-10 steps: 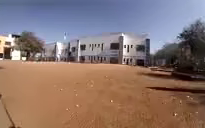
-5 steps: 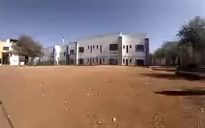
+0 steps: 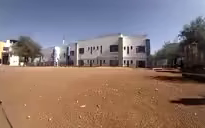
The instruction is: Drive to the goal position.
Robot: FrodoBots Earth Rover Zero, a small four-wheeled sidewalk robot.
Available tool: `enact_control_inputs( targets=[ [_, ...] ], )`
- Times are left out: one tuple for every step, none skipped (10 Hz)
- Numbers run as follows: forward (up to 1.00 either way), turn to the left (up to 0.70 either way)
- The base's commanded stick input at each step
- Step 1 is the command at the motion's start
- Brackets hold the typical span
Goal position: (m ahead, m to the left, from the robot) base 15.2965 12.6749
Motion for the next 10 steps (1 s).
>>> enact_control_inputs(
  targets=[
    [1.00, 0.00],
    [1.00, 0.00],
    [1.00, 0.00],
    [1.00, 0.00],
    [1.00, 0.00],
    [1.00, 0.00],
    [1.00, 0.00],
    [1.00, 0.00],
    [1.00, 0.00],
    [1.00, 0.00]
  ],
)
